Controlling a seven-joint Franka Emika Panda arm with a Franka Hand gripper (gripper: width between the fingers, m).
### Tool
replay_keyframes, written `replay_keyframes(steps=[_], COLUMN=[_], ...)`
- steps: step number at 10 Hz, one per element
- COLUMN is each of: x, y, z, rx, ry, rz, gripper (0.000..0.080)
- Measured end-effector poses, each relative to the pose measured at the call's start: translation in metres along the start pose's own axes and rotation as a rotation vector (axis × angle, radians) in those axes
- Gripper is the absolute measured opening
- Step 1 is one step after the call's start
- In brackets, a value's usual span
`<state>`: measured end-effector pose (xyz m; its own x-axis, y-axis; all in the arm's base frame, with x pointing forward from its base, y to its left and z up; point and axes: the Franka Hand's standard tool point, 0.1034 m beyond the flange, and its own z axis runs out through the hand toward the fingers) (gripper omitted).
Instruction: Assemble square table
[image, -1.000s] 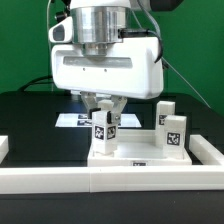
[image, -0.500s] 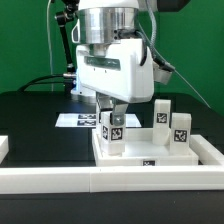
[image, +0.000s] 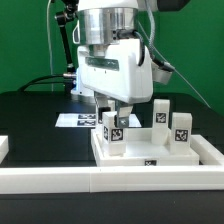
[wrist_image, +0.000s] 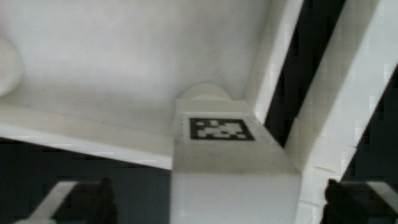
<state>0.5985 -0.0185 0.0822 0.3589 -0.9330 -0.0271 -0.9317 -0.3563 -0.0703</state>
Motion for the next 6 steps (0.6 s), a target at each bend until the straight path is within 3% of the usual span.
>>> replay_keyframes(steps=[6], x=[0.0003], y=[-0.0009], z=[0.0003], rx=[0.005], ry=[0.007], rz=[-0.485], gripper=[0.0649])
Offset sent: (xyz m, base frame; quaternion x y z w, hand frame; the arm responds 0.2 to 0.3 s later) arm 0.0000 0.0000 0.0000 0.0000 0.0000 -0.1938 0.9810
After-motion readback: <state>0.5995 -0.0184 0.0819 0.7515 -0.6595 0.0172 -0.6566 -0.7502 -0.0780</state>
